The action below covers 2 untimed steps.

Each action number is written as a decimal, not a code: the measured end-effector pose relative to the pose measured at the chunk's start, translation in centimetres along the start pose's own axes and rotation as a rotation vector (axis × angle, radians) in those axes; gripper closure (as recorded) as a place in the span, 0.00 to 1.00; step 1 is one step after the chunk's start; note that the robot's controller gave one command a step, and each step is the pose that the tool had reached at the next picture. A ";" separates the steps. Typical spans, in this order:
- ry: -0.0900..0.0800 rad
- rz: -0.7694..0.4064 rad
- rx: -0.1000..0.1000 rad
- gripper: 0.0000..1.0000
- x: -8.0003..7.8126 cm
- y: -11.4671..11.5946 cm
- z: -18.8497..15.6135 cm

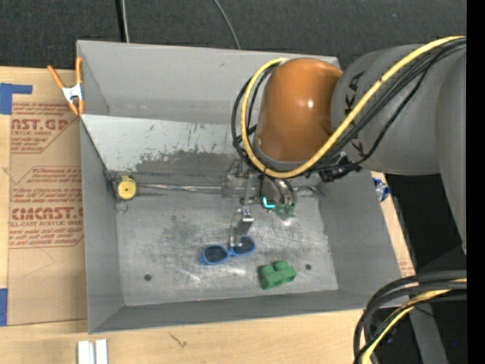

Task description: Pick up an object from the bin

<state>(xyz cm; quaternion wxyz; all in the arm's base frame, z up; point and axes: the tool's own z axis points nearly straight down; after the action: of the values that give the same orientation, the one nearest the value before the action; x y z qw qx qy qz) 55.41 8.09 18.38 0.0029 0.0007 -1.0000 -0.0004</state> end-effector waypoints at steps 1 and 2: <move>-0.020 -0.188 -0.001 0.00 4.2 -2.5 11.2; -0.007 -0.189 0.000 1.00 4.3 -2.5 11.0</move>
Offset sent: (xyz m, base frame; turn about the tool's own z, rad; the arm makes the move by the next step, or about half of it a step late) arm -0.0459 -0.0261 -0.1138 -0.1882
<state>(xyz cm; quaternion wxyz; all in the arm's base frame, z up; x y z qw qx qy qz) 51.00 5.58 7.42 -0.0007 0.0948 -0.9955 -0.0005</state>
